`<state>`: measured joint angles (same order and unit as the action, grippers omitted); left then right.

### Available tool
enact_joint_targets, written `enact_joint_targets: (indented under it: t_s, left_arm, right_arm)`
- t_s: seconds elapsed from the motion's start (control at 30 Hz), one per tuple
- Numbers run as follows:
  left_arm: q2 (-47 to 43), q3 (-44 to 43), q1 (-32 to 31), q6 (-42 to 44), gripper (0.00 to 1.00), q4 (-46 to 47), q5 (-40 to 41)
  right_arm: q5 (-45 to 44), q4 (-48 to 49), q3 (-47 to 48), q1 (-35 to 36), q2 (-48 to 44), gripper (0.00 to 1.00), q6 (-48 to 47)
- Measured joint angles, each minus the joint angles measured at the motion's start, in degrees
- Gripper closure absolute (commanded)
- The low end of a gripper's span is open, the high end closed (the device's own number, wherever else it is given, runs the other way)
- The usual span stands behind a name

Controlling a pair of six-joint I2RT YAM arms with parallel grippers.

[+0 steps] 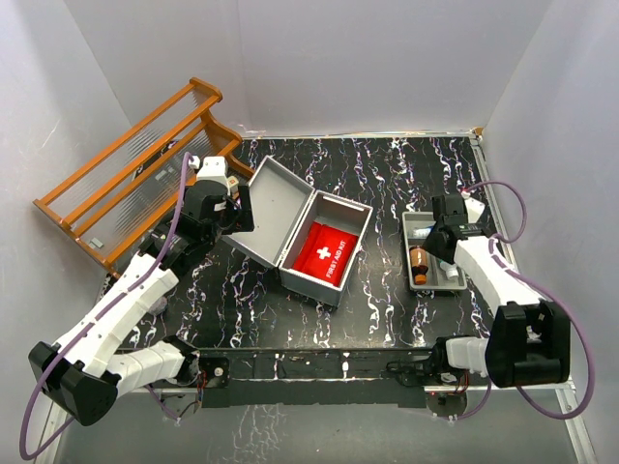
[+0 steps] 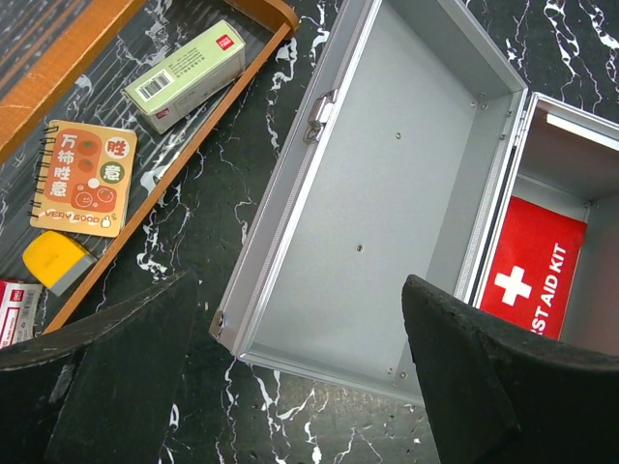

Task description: Organize the medicine kit

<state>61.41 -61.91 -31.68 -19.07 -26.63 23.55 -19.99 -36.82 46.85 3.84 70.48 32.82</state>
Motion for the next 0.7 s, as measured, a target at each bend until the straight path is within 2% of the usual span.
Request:
enact_joint_targets:
  t_s: [0.4,0.57,0.7]
  left_arm:
    - [-0.50,0.09,0.07,-1.29,0.15,-0.02,-1.07]
    - [-0.61,0.09,0.07,-1.64,0.15,-0.02,-1.64]
    - [-0.66,0.09,0.07,-1.57,0.15,-0.13,-1.57]
  right_arm:
    - [6.93,2.36,-2.73,-5.31,6.75,0.67,-1.73]
    - [8.81,3.15,-2.73,-5.35,8.72,0.85,-3.17]
    - [9.70,3.48,-2.69,-5.44,9.46,0.86,-4.44]
